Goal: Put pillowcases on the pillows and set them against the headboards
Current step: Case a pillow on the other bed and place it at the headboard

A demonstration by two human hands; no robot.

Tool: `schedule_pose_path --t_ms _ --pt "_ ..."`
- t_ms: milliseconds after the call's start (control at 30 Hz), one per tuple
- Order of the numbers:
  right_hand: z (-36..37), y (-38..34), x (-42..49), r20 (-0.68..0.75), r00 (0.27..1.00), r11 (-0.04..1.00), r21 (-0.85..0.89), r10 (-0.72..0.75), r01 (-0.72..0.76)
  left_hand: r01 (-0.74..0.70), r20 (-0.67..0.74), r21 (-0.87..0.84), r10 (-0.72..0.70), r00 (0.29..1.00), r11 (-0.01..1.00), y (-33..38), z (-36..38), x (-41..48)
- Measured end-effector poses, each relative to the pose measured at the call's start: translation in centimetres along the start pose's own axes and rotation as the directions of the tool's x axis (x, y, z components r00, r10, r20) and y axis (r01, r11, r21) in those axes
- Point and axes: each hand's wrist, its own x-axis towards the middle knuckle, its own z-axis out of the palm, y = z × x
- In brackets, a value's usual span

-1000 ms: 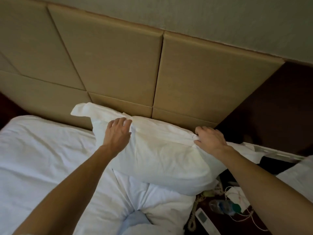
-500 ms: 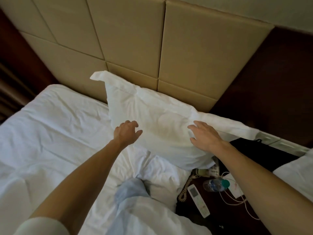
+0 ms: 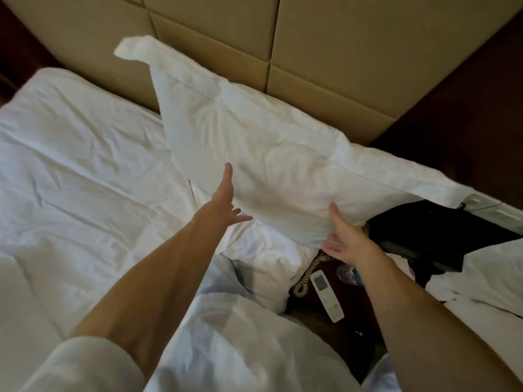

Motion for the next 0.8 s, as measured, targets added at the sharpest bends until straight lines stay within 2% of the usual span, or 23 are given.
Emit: schedule_pose_path --t_ms 67,167,233,300,400,567,667,733,800 --pt "-0.3 0.5 1.3 0.182 0.980 0.987 0.120 0.086 -0.109 0.024 -0.002 -0.106 -0.024 1.000 0.994 0.1 1.0 1.4" --pt "0.0 1.2 2.9 0.370 0.928 0.945 0.288 0.039 -0.154 0.034 0.019 -0.201 -0.031 0.999 0.979 0.6 1.8 4.1" --pt "0.7 -0.1 3.4 0.361 0.928 0.912 0.405 -0.094 -0.065 0.022 0.068 -0.204 -0.008 0.998 0.979 1.5 3.1 5.4" --pt "1.3 -2.7 3.3 0.281 0.936 0.869 0.492 -0.212 0.050 0.018 0.129 -0.193 0.007 0.992 0.981 3.1 5.4 5.2" --pt "1.5 -6.5 3.5 0.208 0.944 0.860 0.495 -0.255 0.123 0.059 0.168 -0.155 -0.033 0.985 0.986 5.0 7.5 4.1" --pt "1.1 -5.0 3.2 0.231 0.957 0.966 0.228 -0.176 0.123 0.056 0.181 -0.071 -0.042 0.983 0.996 3.8 5.9 2.6" --pt "1.1 -5.0 2.3 0.170 0.981 0.990 -0.081 -0.096 0.111 0.053 0.176 -0.044 -0.044 0.983 0.998 3.8 6.3 1.0" --pt "0.8 -6.0 1.0 0.117 0.987 0.900 -0.410 -0.107 0.146 0.021 0.151 0.001 -0.020 0.988 1.000 4.2 6.9 -0.5" --pt "0.1 -7.5 -0.3 0.119 0.979 0.798 -0.568 -0.164 0.202 -0.026 0.118 0.015 0.024 0.993 1.000 5.0 7.7 -1.6"
